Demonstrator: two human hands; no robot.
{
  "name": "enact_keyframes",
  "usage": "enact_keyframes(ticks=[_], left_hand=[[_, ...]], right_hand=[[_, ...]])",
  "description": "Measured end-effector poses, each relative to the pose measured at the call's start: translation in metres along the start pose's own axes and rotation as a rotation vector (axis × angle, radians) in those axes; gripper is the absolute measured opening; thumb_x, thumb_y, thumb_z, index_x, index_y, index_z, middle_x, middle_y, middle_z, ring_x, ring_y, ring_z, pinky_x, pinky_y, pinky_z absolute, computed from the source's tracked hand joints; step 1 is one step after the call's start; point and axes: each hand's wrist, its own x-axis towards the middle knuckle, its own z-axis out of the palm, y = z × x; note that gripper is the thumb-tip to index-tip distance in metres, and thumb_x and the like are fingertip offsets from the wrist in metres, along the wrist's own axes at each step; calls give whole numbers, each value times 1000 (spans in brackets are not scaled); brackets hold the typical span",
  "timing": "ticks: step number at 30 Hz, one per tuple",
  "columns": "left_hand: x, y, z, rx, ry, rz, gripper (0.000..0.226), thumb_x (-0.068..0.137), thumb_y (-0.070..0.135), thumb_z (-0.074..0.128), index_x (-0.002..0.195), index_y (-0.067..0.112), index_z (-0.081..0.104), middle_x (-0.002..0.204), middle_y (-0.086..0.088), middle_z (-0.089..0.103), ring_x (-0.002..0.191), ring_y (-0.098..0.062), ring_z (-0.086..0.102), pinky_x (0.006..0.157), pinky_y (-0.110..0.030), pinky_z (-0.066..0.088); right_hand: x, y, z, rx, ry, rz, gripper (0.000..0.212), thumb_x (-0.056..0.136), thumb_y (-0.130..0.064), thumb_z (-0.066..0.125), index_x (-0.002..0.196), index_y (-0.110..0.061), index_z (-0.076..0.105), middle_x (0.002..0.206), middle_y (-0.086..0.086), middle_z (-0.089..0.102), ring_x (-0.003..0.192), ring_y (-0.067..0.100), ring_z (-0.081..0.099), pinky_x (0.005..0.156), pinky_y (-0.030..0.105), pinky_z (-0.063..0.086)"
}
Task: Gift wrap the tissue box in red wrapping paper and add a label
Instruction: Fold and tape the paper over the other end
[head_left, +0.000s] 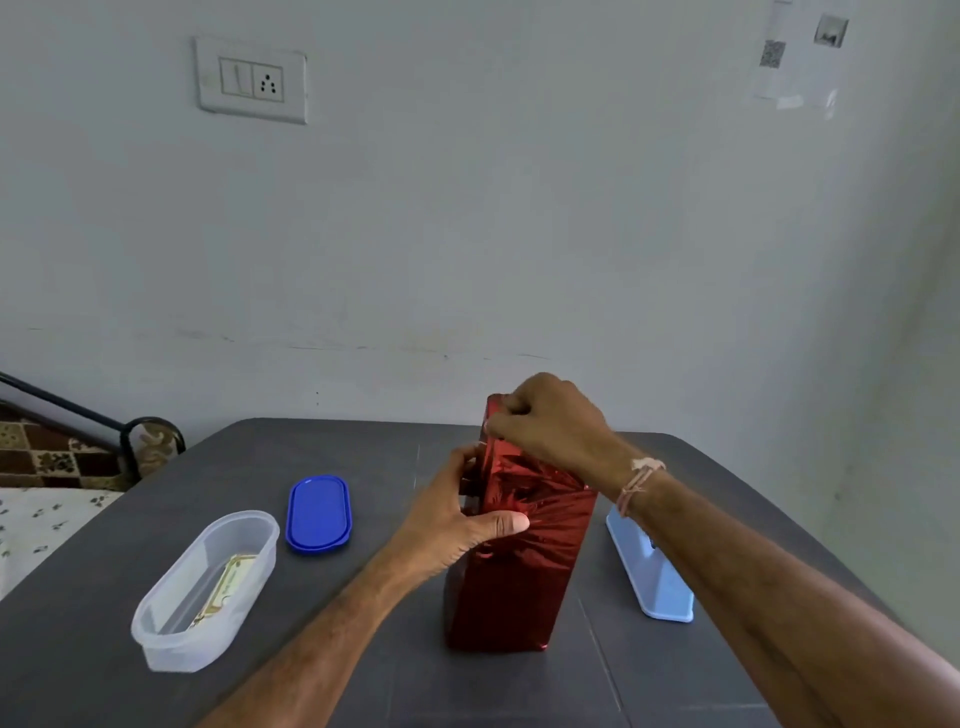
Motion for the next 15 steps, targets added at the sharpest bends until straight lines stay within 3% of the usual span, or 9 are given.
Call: enact_keyframes(ticks=[3, 6, 9, 12, 15], left_hand=[[-2, -3, 3, -4, 4, -12, 85, 63, 46, 95, 133, 32, 49, 120, 14, 67, 111, 4, 63, 92, -16, 53], [-4, -5, 4, -13, -14, -4, 86, 64, 47, 92, 135, 31, 48, 122, 15, 66, 108, 13, 60, 85, -8, 50], [-4, -5, 2, -11, -16, 4, 86, 65, 49, 91, 137, 32, 46, 125, 15, 65, 111, 12, 59, 96, -16, 49], [-6, -6, -1, -21, -40, 14, 82, 71, 49, 89, 138, 40, 43, 129, 18, 64, 120, 6, 58, 105, -30, 52], [-9, -4, -1, -24, -46, 50, 88, 72, 61, 84, 146, 44, 38, 132, 24, 63, 126, 4, 57, 107, -34, 51]], right_hand=[[-2, 5, 2, -30, -52, 32, 64, 83, -60, 68, 41, -19, 43, 38, -11, 36, 42, 10, 37, 55, 28, 34], [5, 1, 2, -18, -23, 25, 53, 82, -40, 71, 38, -20, 48, 36, -11, 39, 42, 10, 40, 55, 27, 38], [9, 1, 1, 42, -4, 37, 48, 83, -32, 69, 38, -23, 54, 36, -12, 44, 42, 10, 43, 56, 31, 43], [5, 4, -6, 183, 38, 32, 36, 91, -36, 67, 60, -21, 75, 63, -10, 72, 66, 6, 67, 74, 34, 58], [-1, 10, -20, 282, 134, 0, 36, 99, -47, 61, 82, -22, 79, 80, -12, 76, 76, 1, 68, 74, 25, 52]])
